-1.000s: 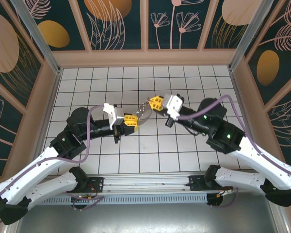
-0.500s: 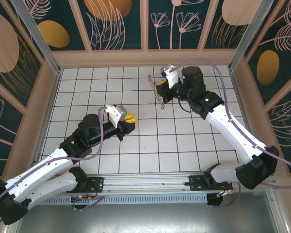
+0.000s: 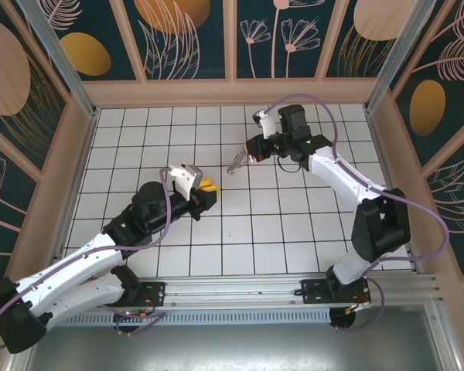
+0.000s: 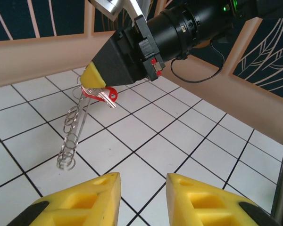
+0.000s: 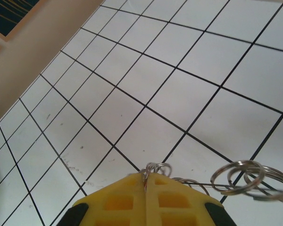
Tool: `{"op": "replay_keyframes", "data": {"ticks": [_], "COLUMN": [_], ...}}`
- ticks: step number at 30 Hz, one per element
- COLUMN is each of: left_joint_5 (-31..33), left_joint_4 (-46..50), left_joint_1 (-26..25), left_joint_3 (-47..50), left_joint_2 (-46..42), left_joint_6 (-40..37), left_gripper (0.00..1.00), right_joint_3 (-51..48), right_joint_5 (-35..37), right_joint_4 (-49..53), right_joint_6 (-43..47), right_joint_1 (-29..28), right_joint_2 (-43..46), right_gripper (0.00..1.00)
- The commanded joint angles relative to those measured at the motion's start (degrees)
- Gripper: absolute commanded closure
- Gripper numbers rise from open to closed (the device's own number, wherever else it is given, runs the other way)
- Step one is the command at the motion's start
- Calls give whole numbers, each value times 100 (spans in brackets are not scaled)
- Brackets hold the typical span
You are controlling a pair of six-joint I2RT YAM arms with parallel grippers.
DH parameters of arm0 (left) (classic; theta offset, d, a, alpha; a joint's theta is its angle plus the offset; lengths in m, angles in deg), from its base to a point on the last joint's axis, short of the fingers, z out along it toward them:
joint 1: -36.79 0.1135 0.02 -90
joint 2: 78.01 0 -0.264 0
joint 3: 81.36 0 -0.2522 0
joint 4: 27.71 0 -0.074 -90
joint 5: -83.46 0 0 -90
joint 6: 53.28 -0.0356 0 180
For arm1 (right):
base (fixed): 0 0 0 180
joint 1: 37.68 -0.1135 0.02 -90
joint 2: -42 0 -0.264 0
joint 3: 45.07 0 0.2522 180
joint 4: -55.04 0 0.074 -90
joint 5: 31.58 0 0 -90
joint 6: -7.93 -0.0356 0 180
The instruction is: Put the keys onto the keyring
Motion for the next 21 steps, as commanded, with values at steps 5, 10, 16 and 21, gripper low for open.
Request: {"op": "replay_keyframes", "data": {"ticks": [5, 10, 16, 21], "left_joint_5": [289, 305, 385, 433], "left_joint_4": [-276, -309, -237, -194], "left_joint_1": [15, 17, 13, 17], "left_joint_3": [105, 105, 114, 140], "left_joint_2": [53, 96, 65, 64], "left_joint_6": [150, 135, 135, 170], "left_gripper": [69, 69, 70, 70], "right_joint_3": [283, 216, 204, 2], "right_joint_5": [-581, -750, -919, -934], "right_joint_4": [-486, -731, -1126, -1280], "right_joint_6": [-435, -680, -862, -880], "right_joint_1": [91, 84, 48, 55], "right_joint_2": [-372, -671, -1072, -1284], "right_gripper": [100, 100, 100, 100]}}
